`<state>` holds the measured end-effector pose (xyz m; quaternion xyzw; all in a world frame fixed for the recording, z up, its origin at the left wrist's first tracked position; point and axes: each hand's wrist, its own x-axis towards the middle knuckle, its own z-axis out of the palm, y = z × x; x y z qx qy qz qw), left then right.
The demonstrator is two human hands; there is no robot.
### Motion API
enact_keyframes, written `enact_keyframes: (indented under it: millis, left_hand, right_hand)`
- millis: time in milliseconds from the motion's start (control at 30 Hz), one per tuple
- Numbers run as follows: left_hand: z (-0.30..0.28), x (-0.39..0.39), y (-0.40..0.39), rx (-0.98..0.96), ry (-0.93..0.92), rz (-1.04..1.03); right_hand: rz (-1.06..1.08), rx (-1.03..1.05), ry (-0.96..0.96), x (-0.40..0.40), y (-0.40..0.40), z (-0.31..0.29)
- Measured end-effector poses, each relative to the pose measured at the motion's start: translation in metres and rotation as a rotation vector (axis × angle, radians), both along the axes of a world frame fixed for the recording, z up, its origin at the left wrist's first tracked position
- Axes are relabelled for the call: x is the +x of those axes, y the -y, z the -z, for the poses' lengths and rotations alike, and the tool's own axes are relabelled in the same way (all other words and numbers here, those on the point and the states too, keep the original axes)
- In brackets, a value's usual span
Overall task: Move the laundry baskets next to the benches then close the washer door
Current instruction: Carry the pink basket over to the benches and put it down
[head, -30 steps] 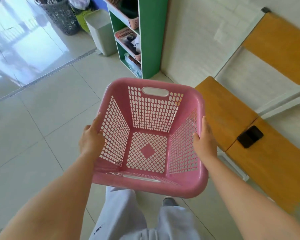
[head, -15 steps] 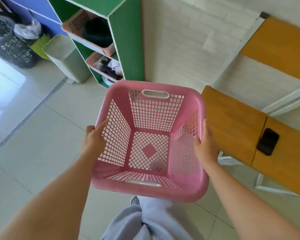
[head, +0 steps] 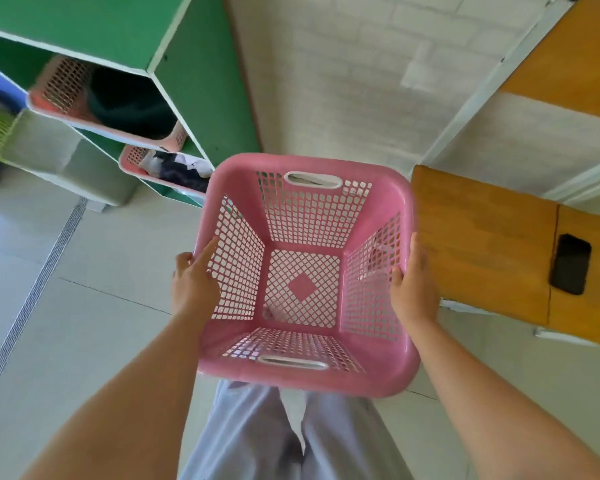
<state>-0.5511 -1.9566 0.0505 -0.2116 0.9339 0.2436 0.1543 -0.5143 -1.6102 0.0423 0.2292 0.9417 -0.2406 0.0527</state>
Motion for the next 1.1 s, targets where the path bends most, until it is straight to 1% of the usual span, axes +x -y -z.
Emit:
enact_keyframes:
  millis: [167, 300, 533, 733, 900, 1100]
  left_hand:
    - [0.031, -0.054, 0.02, 0.003, 0.026, 0.092]
    - [0.059, -0.088, 0.02, -0.008, -0.008, 0.134]
    - [0.127, -0.131, 0.017, -0.053, -0.025, 0.229]
    - [0.18, -0.161, 0.01, -0.101, 0.008, 0.234]
    - [0.204, -0.181, -0.002, -0.107, -0.048, 0.282]
    - [0.222, -0.197, -0.018, -0.087, -0.092, 0.333]
  right_hand:
    - [0.05, 0.041, -0.042, -0.027, 0.026, 0.034]
    - [0.078, 0.068, -0.055, -0.043, 0.034, 0.068]
    - [0.107, 0.121, -0.045, -0.073, 0.033, 0.138]
    - [0.103, 0.124, -0.036, -0.11, 0.025, 0.188]
    - [0.109, 0.155, -0.033, -0.129, 0.014, 0.216]
    - [0.148, 0.15, -0.023, -0.14, -0.002, 0.232]
